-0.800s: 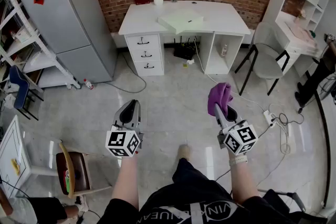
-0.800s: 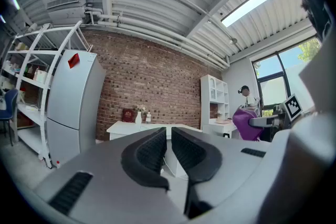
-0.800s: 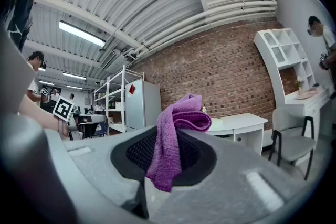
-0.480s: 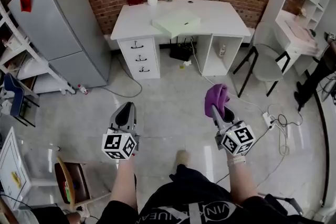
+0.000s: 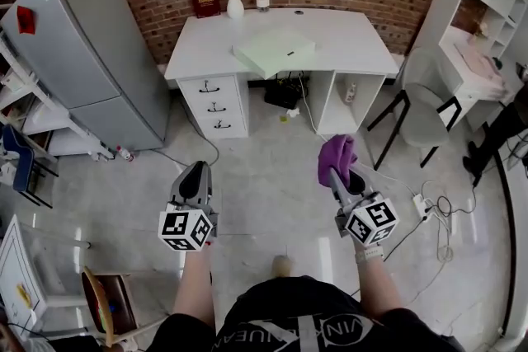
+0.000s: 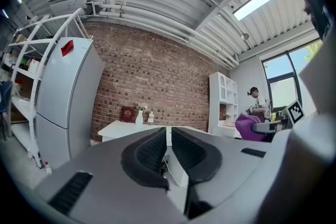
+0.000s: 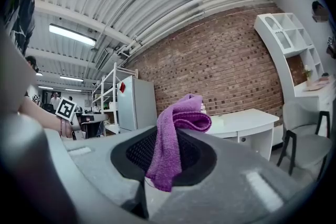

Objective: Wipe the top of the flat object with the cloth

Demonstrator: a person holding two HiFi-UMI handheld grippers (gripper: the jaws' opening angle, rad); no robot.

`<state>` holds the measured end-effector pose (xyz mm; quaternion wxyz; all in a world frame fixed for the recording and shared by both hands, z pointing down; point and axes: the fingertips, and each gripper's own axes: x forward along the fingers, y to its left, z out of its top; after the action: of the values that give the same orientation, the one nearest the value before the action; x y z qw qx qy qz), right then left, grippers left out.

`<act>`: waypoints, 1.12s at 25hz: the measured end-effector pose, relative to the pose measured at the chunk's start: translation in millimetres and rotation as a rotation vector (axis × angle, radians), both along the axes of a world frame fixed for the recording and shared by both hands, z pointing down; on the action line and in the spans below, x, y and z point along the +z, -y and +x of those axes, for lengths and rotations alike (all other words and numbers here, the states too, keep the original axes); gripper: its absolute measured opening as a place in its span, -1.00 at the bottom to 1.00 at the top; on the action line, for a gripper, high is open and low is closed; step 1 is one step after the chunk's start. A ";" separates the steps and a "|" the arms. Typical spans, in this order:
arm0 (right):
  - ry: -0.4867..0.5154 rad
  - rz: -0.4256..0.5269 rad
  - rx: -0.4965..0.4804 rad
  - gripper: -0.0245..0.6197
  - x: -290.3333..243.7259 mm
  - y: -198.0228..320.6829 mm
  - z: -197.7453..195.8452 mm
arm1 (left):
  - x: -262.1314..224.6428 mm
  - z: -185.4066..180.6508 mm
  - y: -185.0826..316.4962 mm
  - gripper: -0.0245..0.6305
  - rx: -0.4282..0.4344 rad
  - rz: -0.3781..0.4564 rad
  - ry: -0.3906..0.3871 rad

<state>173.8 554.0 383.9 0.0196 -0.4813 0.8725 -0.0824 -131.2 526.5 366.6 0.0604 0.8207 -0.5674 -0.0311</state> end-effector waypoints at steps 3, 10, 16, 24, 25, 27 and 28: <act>0.001 0.002 -0.003 -0.71 -0.2 18.7 8.2 | -4.4 7.1 19.0 -0.82 -0.007 0.014 -0.010; 0.030 -0.016 0.005 -0.71 4.2 48.6 14.5 | -0.2 11.5 44.0 -0.82 -0.008 -0.009 0.002; 0.026 -0.039 0.034 -0.71 15.0 84.1 20.2 | 11.9 10.3 77.3 -0.82 -0.017 -0.029 -0.005; 0.017 -0.034 0.007 -0.72 6.8 160.7 14.9 | 16.3 11.0 156.5 -0.83 -0.012 -0.038 -0.031; 0.014 -0.035 0.005 -0.71 5.9 171.4 15.0 | 16.2 12.6 167.4 -0.82 -0.009 -0.038 -0.034; 0.011 -0.040 0.006 -0.71 5.6 191.7 14.4 | 17.3 16.2 188.1 -0.82 0.004 -0.042 -0.033; 0.009 -0.045 0.008 -0.71 5.9 201.1 13.6 | 18.2 17.8 197.9 -0.82 0.011 -0.046 -0.031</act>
<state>187.4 352.9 389.8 0.0133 -0.4846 0.8684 -0.1041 -113.4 328.5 384.9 0.0883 0.8217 -0.5623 -0.0303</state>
